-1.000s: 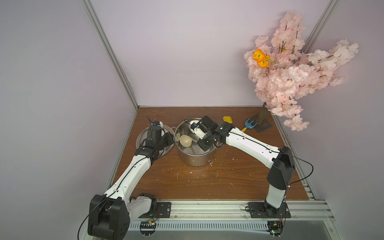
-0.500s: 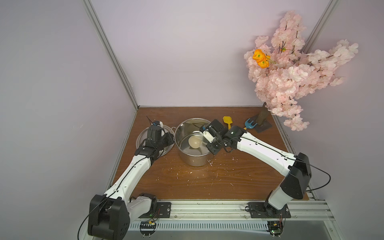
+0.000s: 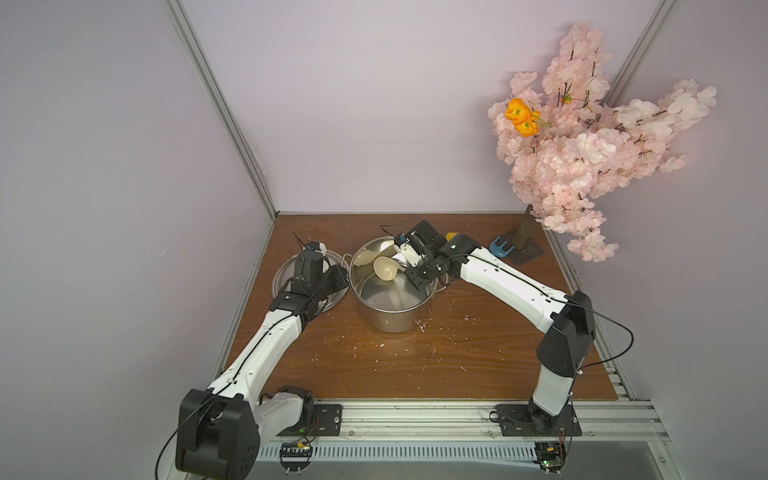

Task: Stir the soup with a spoon
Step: Stir the soup in the pan with a stick.

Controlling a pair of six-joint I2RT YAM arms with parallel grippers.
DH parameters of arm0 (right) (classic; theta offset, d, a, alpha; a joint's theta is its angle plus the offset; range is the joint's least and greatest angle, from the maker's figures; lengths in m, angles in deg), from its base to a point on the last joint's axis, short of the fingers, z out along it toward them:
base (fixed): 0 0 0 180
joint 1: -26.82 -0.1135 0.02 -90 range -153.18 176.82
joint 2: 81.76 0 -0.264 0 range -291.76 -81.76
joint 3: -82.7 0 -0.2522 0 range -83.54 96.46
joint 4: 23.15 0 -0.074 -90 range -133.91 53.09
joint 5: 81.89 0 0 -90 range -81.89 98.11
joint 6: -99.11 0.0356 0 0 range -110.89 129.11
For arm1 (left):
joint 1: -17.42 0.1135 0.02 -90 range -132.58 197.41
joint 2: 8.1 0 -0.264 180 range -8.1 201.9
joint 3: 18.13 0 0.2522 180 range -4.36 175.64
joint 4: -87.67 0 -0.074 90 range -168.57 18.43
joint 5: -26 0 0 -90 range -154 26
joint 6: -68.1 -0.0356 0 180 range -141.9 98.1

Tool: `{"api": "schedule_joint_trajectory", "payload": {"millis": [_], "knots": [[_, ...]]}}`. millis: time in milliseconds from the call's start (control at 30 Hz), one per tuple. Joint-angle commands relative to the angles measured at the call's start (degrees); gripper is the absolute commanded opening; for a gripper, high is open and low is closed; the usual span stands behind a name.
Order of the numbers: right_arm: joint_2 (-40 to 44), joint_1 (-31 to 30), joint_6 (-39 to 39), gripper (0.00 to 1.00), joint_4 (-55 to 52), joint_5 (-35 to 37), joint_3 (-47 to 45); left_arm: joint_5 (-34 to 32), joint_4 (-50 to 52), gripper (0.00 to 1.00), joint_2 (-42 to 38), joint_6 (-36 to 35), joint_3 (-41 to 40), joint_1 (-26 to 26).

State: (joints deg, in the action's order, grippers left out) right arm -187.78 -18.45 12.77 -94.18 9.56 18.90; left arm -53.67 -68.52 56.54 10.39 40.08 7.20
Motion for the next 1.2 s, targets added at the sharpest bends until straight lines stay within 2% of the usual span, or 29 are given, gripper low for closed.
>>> {"api": "schedule_joint_trajectory", "payload": {"millis": [0,167,367,600,833,933,1167], "knots": [[-1.6,-3.1,-0.2,0.00,0.4,-2.2,4.4,2.2,1.2,0.11,0.1,-2.6,-0.6,0.0],[1.0,-6.5,-0.1,0.00,0.2,-2.4,1.8,2.4,1.3,0.11,0.3,-2.7,-0.5,0.0],[8.5,-7.2,1.3,0.00,-0.2,3.6,-7.7,2.4,1.1,0.11,0.2,-2.7,-0.5,0.0],[12.4,-1.6,1.3,0.00,-0.5,7.6,-14.1,2.4,1.2,0.11,0.1,-2.7,-0.6,0.0],[7.3,2.0,-0.3,0.00,0.0,6.0,-7.8,2.3,1.3,0.11,0.0,-2.8,-0.6,0.0],[3.7,1.9,-0.8,0.00,-0.2,2.5,-3.1,2.4,1.3,0.11,0.1,-2.8,-0.7,0.0],[-2.9,-3.2,-1.7,0.00,-3.0,-1.6,7.0,2.7,1.2,0.11,0.3,-2.8,-0.7,0.0]]}}
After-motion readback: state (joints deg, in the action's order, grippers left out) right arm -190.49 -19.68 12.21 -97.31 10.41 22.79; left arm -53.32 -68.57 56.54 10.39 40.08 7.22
